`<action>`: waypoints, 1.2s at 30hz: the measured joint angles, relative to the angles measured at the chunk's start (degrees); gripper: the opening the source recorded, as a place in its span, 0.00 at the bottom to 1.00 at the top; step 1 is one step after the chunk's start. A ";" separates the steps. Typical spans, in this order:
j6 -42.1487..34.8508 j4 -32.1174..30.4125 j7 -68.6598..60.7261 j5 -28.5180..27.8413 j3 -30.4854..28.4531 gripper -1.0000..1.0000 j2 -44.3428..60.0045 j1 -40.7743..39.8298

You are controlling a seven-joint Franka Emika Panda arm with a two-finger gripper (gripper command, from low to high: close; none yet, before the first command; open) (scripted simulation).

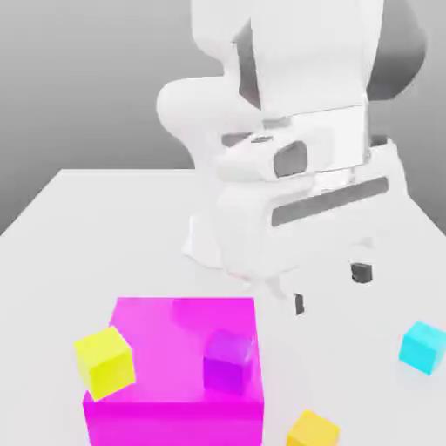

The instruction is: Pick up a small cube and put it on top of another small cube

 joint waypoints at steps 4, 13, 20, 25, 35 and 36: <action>2.81 -0.28 -3.76 -1.88 0.53 0.50 7.95 0.56; 13.10 1.37 -7.13 -4.60 1.70 0.00 25.26 0.70; 12.84 1.32 -7.07 -4.71 1.68 0.00 25.03 0.70; 6.06 -1.03 -6.10 -5.90 1.51 0.00 15.98 2.42; 6.45 -10.88 -0.20 -12.26 14.17 0.00 6.57 18.14; 8.27 -10.88 0.45 -13.13 13.83 0.00 8.41 18.60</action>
